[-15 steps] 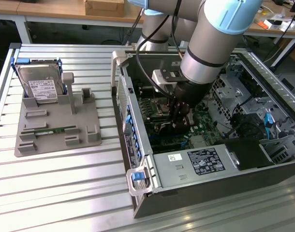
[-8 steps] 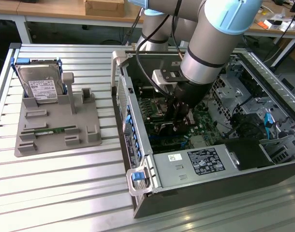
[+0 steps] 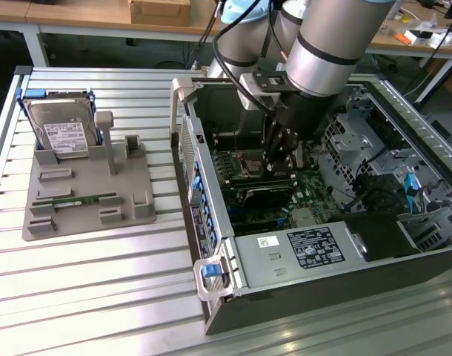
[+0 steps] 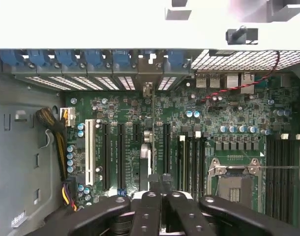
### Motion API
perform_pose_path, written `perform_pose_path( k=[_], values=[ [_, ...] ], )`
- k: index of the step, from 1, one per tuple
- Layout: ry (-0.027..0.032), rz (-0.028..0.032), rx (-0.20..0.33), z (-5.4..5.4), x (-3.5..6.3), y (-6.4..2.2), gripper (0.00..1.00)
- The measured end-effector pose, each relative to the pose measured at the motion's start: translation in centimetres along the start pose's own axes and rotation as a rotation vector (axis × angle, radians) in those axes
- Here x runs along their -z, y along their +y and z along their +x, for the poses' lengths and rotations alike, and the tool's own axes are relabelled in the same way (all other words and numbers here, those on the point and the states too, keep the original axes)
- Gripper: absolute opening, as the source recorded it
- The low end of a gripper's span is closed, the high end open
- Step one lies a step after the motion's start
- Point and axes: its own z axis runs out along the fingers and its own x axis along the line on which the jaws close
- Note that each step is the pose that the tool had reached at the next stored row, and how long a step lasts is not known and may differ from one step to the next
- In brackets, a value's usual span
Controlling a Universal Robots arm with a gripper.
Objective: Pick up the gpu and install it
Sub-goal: 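Insert the gpu into the slot, then press down on the gpu until it lock into place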
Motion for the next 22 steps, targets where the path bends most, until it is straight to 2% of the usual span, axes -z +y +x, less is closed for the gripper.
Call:
perform_pose_path(
  k=[2, 3, 4, 6, 7, 8, 20, 21, 22],
  values=[
    [0.0003, -0.0067, 0.003, 0.1, 0.08, -1.48, 0.11],
    [0.0004, -0.0142, 0.005, 0.1, 0.16, -2.93, 0.11],
    [0.0003, -0.0173, 0.006, 0.1, 0.18, -3.58, 0.11],
    [0.0005, -0.0191, 0.006, 0.1, 0.38, -4.61, 0.11],
    [0.0006, -0.0192, 0.006, 0.1, 1.37, -4.74, 0.11],
    [0.0002, -0.0191, 0.006, 0.1, 1.59, -4.74, 0.11],
    [0.0004, -0.0191, 0.006, 0.1, 1.59, -4.71, 0.11],
    [0.0003, -0.0191, 0.006, 0.1, 1.49, -4.38, 0.11],
    [0.0004, -0.0192, 0.006, 0.1, 1.24, -3.58, 0.11]
  ],
)
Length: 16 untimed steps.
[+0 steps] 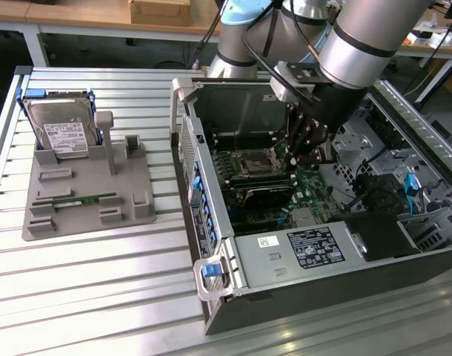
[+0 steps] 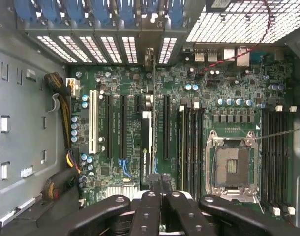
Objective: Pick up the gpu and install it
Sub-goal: 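Press down on the gpu until it lock into place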
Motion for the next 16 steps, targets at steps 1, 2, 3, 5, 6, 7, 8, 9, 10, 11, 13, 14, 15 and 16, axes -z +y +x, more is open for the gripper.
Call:
perform_pose_path(
  k=[1, 2, 3, 5, 6, 7, 8, 9, 10, 11, 13, 14, 15, 16],
  values=[
    [0.0, 0.0001, 0.0, 0.0, -0.28, 0.74, 0.11],
    [-0.0001, 0.0002, 0.0, 0.0, -0.63, 1.58, 0.11],
    [-0.0001, 0.0002, 0.0, 0.0, -1.14, 2.32, 0.11],
    [-0.0002, 0.0002, 0.0, 0.0, -1.75, 3.15, 0.11],
    [-0.0001, 0.0001, 0.0, 0.0, -1.93, 3.42, 0.11],
    [-0.0001, 0.0001, 0.0, 0.0, -2.2, 3.82, 0.11],
    [0.0, 0.0, 0.0, 0.0, -2.62, 4.24, 0.11],
    [-0.0001, 0.0001, 0.0, 0.0, -2.78, 4.3, 0.11],
    [0.0, 0.0, 0.0, 0.0, -2.94, 4.38, 0.11],
    [-0.0001, 0.0002, 0.0, 0.0, -3.1, 4.5, 0.11],
    [-0.0001, 0.0002, 0.0, 0.0, -3.47, 4.88, 0.11],
    [-0.0001, 0.0002, 0.0, 0.0, -3.57, 4.99, 0.11],
    [0.0, 0.0001, 0.0, 0.0, -3.65, 5.07, 0.11],
    [0.0002, 0.0, 0.0, 0.0, -3.72, 5.15, 0.11]
  ],
)
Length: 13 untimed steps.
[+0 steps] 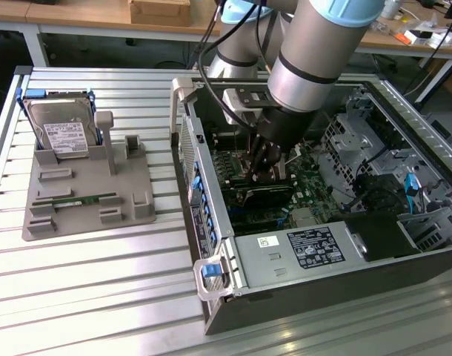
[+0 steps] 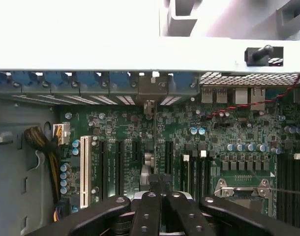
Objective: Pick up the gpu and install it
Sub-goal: 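Press down on the gpu until it lock into place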
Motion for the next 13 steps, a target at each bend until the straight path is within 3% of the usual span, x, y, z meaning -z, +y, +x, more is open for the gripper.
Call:
perform_pose_path(
  k=[13],
  values=[
    [-0.0001, 0.0001, 0.0, 0.0, -0.09, 0.03, 0.11]
  ],
)
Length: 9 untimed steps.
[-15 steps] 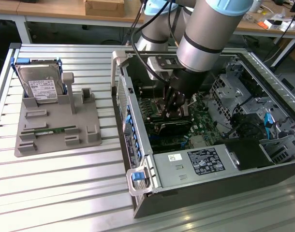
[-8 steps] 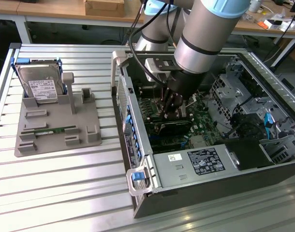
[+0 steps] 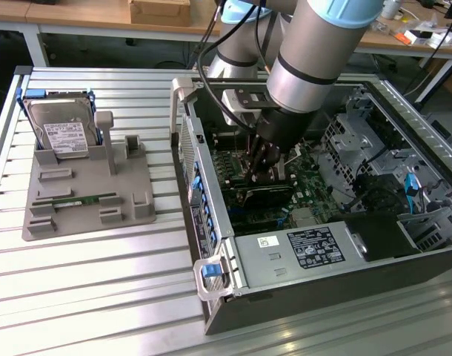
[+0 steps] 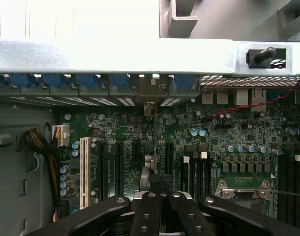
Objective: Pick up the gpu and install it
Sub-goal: 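Press down on the gpu until it lock into place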
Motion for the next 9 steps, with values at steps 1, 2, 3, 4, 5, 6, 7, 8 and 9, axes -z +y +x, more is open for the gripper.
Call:
perform_pose_path(
  k=[1, 2, 3, 4, 5, 6, 7, 8, 9],
  values=[
    [0.0, 0.0, 0.0, 0.0, 0.0, 0.0, 0.11],
    [-0.0001, 0.0001, 0.0, 0.0, -0.02, 0.0, 0.11],
    [-0.0002, 0.0001, 0.0, 0.01, -0.04, 0.05, 0.11],
    [-0.0003, 0.0002, 0.0, 0.03, -0.08, 0.29, 0.11],
    [-0.0001, 0.0, 0.0, 0.04, -0.14, 0.72, 0.11],
    [-0.0002, 0.0001, 0.0, 0.13, -0.18, 0.91, 0.11],
    [-0.0001, 0.0001, 0.0, 0.53, -0.21, 0.93, 0.11],
    [-0.0001, 0.0001, 0.0, 0.69, -0.22, 0.95, 0.11],
    [0.0001, 0.0, 0.0, 0.7, -0.23, 0.95, 0.11]
  ],
)
